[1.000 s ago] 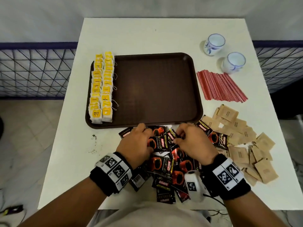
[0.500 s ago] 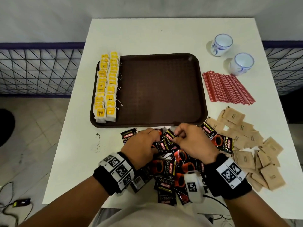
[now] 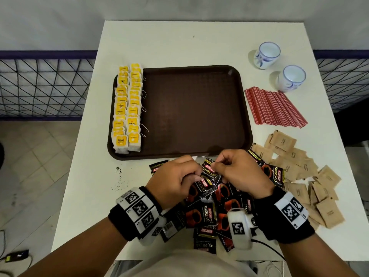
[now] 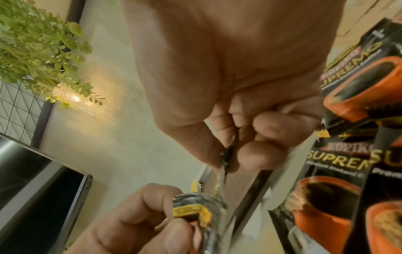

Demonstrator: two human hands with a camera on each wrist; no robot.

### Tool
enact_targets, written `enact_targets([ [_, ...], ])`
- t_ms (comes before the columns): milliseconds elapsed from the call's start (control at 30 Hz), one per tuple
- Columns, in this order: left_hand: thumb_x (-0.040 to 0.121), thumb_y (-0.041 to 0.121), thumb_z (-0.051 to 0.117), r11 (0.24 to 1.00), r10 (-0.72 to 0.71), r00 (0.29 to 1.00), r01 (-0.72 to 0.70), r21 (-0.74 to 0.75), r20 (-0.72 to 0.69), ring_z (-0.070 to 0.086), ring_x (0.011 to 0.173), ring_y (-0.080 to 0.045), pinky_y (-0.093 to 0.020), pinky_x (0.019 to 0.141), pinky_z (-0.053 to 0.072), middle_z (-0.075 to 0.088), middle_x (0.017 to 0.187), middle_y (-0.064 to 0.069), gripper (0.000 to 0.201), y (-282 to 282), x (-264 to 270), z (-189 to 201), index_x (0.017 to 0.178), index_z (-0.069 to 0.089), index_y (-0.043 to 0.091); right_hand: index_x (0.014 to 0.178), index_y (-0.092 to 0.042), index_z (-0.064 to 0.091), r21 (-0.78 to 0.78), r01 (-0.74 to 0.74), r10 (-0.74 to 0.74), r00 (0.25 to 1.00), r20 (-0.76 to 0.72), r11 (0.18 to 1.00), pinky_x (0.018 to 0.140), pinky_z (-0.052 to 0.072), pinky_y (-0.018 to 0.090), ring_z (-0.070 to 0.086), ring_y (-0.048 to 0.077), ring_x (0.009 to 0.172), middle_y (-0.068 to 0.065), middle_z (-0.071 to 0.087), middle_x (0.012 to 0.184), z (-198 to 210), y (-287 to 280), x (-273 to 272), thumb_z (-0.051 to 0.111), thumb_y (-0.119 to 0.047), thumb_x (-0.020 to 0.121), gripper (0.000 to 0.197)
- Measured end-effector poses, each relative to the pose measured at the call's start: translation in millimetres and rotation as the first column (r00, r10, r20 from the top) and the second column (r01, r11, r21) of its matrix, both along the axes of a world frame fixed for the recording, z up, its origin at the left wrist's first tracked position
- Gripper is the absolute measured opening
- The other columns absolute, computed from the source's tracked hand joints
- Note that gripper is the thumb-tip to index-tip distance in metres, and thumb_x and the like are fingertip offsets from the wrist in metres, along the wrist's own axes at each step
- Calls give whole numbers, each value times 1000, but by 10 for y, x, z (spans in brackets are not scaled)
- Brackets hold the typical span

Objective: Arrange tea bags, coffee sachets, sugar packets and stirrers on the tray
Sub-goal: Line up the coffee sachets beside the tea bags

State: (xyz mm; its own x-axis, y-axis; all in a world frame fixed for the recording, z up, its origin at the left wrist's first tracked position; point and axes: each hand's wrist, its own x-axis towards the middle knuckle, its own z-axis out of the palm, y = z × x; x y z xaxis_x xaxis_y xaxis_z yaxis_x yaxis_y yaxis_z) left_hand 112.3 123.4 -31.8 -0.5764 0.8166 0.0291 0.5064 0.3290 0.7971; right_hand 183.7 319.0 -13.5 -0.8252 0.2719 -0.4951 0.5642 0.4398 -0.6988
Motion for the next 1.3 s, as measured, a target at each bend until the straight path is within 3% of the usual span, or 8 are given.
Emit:
enact_targets([
  [167,91,4,60,997,-2,1000,4,72,-25,53,80,-1,-20,72,42,59,86,15,12,-93,-20,69,90,62,16,73,-19,66,63,94,-94,996,-5,994,48,46,23,61,12,48,0,66,56,-25,81,11,72,-25,89,18],
  [333,93,4,59,982,135,987,-146,124,92,63,73,-12,-28,64,50,62,85,8,13,-222,-222,171,97,56,16,79,-7,63,-48,158,-159,987,-13,986,55,55,32,70,25,58,15,70,71,46,231,81,72,-18,89,18],
  [433,92,5,61,974,196,971,-208,86,134,66,86,-9,-21,75,53,65,93,11,38,-250,-448,279,122,56,27,76,-11,59,-4,112,-112,993,-45,994,54,50,32,68,28,59,12,67,66,54,237,108,71,-16,89,18],
  [500,91,0,60,975,207,968,-215,47,144,65,83,-3,-16,72,52,65,96,17,49,-247,-644,325,129,56,32,74,-12,57,14,80,-79,995,-56,997,57,49,30,64,18,54,9,65,64,49,220,120,71,-12,88,19],
  [667,88,-5,60,951,301,942,-307,21,147,66,83,0,-28,79,56,68,101,17,43,-202,-1369,381,105,69,33,73,-9,56,-16,52,-53,995,-85,999,49,36,15,44,1,48,-3,53,56,-1,169,136,69,-6,87,19],
  [833,89,4,62,915,403,904,-402,-37,142,69,76,-27,-45,67,61,63,85,4,25,-93,-2170,440,92,73,26,73,-18,57,-12,47,-48,997,-63,999,44,37,17,47,6,45,-1,55,54,13,168,152,69,-9,89,22],
  [1000,87,12,67,922,344,939,-335,-194,13,66,72,-19,-38,70,61,68,81,3,14,90,-2830,453,90,75,24,70,-26,56,-42,46,-47,999,-7,998,47,39,22,50,12,48,11,60,61,14,170,159,70,-17,90,26],
  [1300,84,9,72,882,226,965,-262,-391,-135,63,84,-11,-26,84,50,69,81,5,17,443,-3529,366,95,77,22,72,-27,56,-68,10,-7,999,47,998,54,39,20,46,2,51,-5,53,55,-28,169,109,72,-19,88,25],
])
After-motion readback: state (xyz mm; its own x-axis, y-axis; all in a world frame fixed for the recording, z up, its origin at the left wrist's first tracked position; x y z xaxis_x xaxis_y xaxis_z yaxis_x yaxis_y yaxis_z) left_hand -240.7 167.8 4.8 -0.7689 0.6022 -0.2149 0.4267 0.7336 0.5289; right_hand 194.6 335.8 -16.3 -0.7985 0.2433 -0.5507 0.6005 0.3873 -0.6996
